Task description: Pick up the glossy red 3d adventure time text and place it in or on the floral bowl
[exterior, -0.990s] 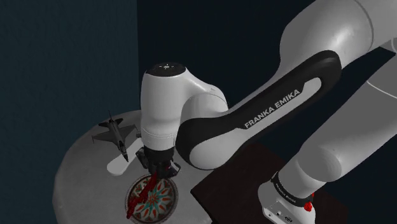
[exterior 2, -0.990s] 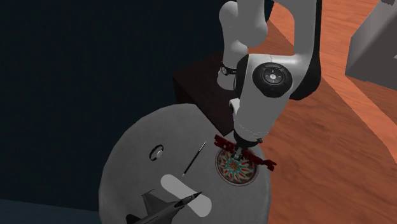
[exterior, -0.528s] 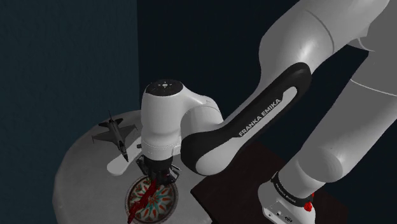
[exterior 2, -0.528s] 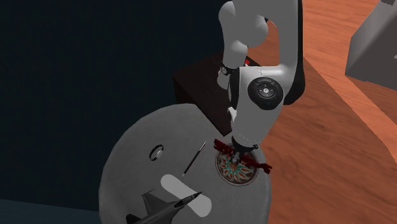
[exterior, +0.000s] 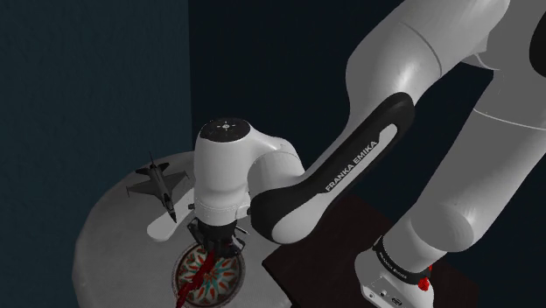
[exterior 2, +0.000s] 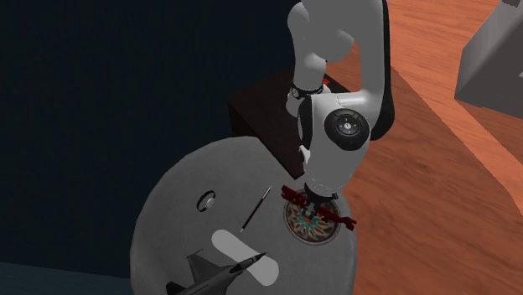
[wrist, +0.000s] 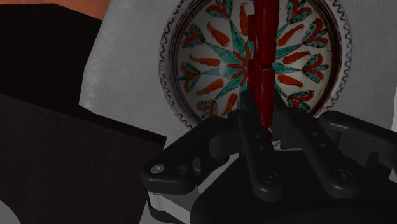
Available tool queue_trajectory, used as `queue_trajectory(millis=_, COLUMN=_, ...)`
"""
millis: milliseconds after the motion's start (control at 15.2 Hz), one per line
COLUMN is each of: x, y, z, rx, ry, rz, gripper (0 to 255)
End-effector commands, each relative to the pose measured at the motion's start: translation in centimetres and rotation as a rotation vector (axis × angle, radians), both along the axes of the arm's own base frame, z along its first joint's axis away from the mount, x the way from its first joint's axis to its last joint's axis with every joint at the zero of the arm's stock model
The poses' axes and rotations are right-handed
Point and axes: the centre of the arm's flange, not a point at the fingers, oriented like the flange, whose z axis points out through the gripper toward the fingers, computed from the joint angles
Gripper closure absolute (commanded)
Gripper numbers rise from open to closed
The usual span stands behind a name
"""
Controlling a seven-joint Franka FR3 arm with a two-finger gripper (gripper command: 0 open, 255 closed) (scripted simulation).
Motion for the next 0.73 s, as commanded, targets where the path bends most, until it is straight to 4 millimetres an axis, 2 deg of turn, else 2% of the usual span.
queue_trajectory(millis=0, x=0.0, y=0.0, z=0.0, rx=0.000, ry=0.000, rz=0.000, gripper=255)
queue_trajectory(millis=66, x=0.0, y=0.0, z=0.0, rx=0.000, ry=0.000, rz=0.000, gripper=0)
queue_trajectory(millis=396, x=0.0, y=0.0, z=0.0, rx=0.000, ry=0.000, rz=0.000, gripper=0)
queue_trajectory(millis=660, x=0.1, y=-0.1, z=5.0, rx=0.000, ry=0.000, rz=0.000, gripper=0)
